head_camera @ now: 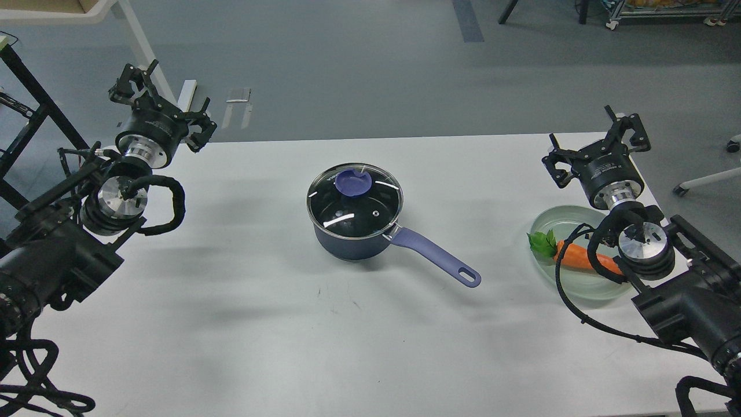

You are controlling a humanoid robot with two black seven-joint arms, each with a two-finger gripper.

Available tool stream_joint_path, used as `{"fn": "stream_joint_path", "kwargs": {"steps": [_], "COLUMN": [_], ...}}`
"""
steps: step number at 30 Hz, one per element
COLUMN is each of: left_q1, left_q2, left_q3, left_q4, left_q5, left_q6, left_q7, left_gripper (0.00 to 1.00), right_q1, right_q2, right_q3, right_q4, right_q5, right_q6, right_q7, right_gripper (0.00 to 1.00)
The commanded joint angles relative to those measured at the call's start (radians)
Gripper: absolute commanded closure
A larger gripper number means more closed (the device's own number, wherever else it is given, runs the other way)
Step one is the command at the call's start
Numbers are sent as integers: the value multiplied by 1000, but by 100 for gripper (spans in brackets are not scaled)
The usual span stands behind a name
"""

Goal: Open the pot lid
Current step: 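Move the right gripper toward the purple saucepan handle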

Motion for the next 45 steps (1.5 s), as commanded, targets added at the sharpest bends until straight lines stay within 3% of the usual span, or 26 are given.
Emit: {"fn": "stream_joint_path", "kwargs": {"steps": [1, 11, 18, 21, 25, 31, 39, 45], "left_q1": [1, 13, 36, 38, 38, 33, 16, 7], "left_q2": [1, -1, 45, 62, 77, 96, 99, 131], "left_q3": [2, 2, 13, 21, 42, 61, 88, 88], "left_q4": [-3, -9, -9, -9, -12, -51, -86, -115], "left_q5": [3, 43, 48, 51, 63, 68, 77, 106], "left_q6": [0, 9, 12, 12, 5, 11, 14, 14], "left_q7": [-2, -17, -6, -5, -3, -2, 4, 0], "left_gripper": [0, 0, 0, 0, 1, 1, 1, 1], "right_q1": [0, 12, 158, 271, 388, 534, 831, 1015], "right_q2": [1, -35, -313, -370, -368, -375, -356, -272], "right_q3": [4, -9, -305, -458, -584, -793, -1222, -1483], "right_q4": [11, 55, 190, 199, 216, 356, 457, 584], "right_q5": [-1, -6, -30, -81, -286, -645, -811, -986], "right_q6": [-3, -35, -40, -40, -43, -102, -135, -156], "right_q7": [0, 8, 8, 8, 6, 8, 8, 8], "right_gripper": [0, 0, 0, 0, 0, 0, 1, 3]}}
